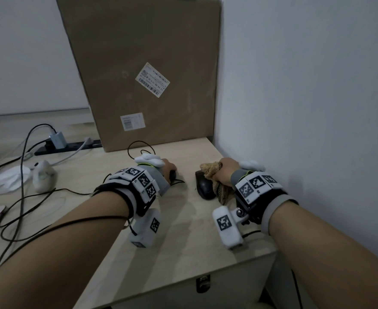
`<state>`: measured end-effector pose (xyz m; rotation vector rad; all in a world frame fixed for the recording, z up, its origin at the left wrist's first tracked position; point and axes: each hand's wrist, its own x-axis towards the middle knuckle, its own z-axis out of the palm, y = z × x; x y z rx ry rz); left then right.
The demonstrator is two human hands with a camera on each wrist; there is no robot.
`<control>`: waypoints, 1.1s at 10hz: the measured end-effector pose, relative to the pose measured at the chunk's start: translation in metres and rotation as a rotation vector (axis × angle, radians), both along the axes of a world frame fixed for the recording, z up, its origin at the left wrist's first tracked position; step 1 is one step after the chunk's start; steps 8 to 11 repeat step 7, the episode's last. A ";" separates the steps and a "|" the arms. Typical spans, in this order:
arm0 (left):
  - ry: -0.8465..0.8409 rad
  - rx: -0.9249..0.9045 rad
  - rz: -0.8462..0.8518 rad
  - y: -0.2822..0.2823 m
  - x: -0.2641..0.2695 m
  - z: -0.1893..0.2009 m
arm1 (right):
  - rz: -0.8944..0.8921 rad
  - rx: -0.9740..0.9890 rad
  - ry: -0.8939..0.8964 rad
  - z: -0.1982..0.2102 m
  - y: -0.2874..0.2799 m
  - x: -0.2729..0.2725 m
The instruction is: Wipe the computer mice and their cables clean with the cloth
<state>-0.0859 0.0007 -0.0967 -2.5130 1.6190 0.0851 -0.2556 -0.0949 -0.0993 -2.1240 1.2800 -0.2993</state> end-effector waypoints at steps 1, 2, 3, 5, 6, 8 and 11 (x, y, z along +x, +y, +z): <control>0.061 0.017 0.019 0.006 0.000 0.004 | -0.034 -0.005 -0.043 0.002 -0.003 -0.003; 0.125 0.030 -0.004 0.013 -0.001 0.018 | -0.122 -0.026 -0.079 0.010 -0.003 -0.016; 0.155 -0.042 -0.048 0.025 -0.005 0.030 | -0.167 -0.024 -0.061 0.020 0.002 -0.030; 0.215 -0.095 -0.076 0.043 -0.026 0.042 | -0.145 0.004 0.019 0.019 0.027 -0.044; 0.252 -0.133 -0.066 0.057 -0.035 0.047 | -0.076 0.093 0.036 0.014 0.043 -0.048; 0.314 -0.238 -0.027 0.067 -0.038 0.058 | -0.071 0.105 -0.042 0.021 0.051 -0.050; 0.314 -0.238 -0.027 0.067 -0.038 0.058 | -0.071 0.105 -0.042 0.021 0.051 -0.050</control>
